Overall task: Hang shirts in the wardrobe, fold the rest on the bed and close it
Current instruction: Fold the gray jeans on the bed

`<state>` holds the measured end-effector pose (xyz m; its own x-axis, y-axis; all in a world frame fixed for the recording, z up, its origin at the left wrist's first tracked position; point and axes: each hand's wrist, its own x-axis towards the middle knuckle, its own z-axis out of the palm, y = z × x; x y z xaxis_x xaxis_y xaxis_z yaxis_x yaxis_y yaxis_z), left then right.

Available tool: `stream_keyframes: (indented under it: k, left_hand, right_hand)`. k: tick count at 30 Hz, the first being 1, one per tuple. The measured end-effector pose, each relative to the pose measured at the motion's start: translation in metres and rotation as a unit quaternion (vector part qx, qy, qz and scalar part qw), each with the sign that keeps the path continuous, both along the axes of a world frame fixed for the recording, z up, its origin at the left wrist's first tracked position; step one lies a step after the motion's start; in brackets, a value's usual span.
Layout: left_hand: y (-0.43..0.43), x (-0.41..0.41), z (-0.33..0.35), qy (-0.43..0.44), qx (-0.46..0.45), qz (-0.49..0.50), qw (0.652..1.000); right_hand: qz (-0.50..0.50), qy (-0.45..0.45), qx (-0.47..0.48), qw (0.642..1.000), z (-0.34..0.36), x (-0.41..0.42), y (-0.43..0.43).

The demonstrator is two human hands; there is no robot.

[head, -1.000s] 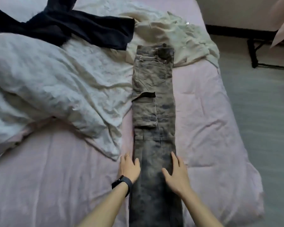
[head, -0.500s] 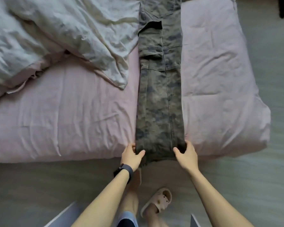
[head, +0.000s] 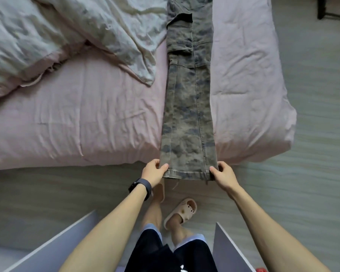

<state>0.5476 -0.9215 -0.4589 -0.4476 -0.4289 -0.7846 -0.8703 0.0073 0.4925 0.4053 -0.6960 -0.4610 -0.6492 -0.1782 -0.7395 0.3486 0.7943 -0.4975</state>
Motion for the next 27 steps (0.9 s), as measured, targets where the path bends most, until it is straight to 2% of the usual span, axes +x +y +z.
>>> stream_keyframes:
  k: [3, 7, 12, 18, 22, 24, 27]
  left_hand:
    - [-0.005, 0.002, 0.034, 0.028, 0.002, 0.041, 0.999]
    - [-0.014, 0.004, 0.066, 0.009, -0.032, 0.029, 0.999]
    - [-0.008, 0.007, 0.097, -0.012, -0.048, 0.033, 0.998]
    - [0.009, 0.026, 0.118, -0.031, -0.010, 0.097, 0.995]
    - [0.028, 0.052, 0.141, -0.017, -0.055, 0.067, 0.996]
    - [0.036, 0.058, 0.158, 0.002, -0.096, 0.049, 0.994]
    - [0.030, 0.042, 0.180, 0.043, -0.099, 0.045, 0.993]
  right_hand:
    - [-0.036, 0.045, -0.015, 0.998, 0.031, 0.008, 0.001]
    - [-0.037, 0.095, 0.001, 0.995, 0.064, 0.007, 0.000]
    - [-0.067, 0.073, 0.027, 0.995, 0.086, 0.012, 0.000]
    - [-0.082, 0.037, 0.031, 0.995, 0.104, 0.036, 0.015]
    - [-0.087, 0.012, 0.056, 0.995, 0.123, 0.058, 0.032]
    - [-0.058, 0.031, 0.069, 0.995, 0.134, 0.065, 0.038]
    - [-0.037, 0.098, 0.026, 0.994, 0.152, 0.054, 0.026]
